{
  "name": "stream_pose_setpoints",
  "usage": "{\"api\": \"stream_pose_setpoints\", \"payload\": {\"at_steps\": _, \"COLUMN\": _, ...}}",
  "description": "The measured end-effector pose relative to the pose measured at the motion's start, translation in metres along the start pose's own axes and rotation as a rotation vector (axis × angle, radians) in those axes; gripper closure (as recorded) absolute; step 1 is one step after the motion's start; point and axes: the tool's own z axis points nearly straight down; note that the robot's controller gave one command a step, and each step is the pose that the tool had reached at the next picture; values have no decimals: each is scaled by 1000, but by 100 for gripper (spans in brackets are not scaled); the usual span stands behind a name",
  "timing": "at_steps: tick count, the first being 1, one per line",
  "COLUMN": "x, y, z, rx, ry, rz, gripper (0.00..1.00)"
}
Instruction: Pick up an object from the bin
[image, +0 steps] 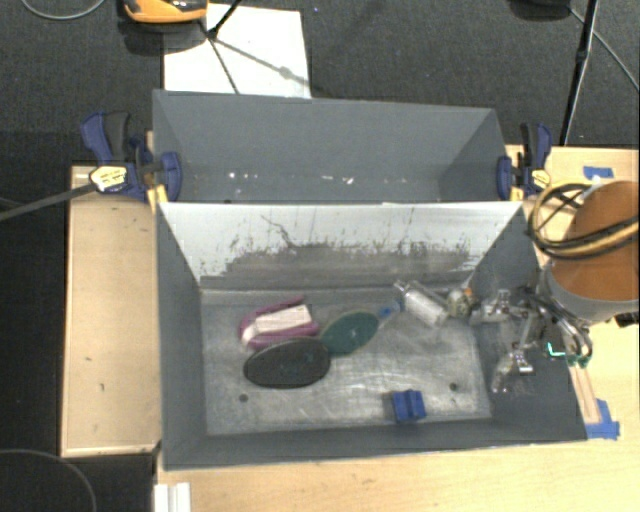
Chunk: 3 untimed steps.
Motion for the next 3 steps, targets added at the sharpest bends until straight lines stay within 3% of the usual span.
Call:
{"api": "stream_pose_setpoints", "payload": {"at_steps": 1, "x": -51, "y": 70, "z": 57, "rx": 3, "ry": -15, "rz": -59, "gripper": 0}}
{"api": "stream_pose_setpoints", "payload": {"at_steps": 2, "x": -71, "y": 142, "z": 54, "rx": 1, "ry": -16, "rz": 7, "gripper": 0}}
{"api": "stream_pose_setpoints", "payload": {"at_steps": 3, "x": -73, "y": 228, "z": 45, "rx": -1, "ry": -12, "rz": -204, "gripper": 0}}
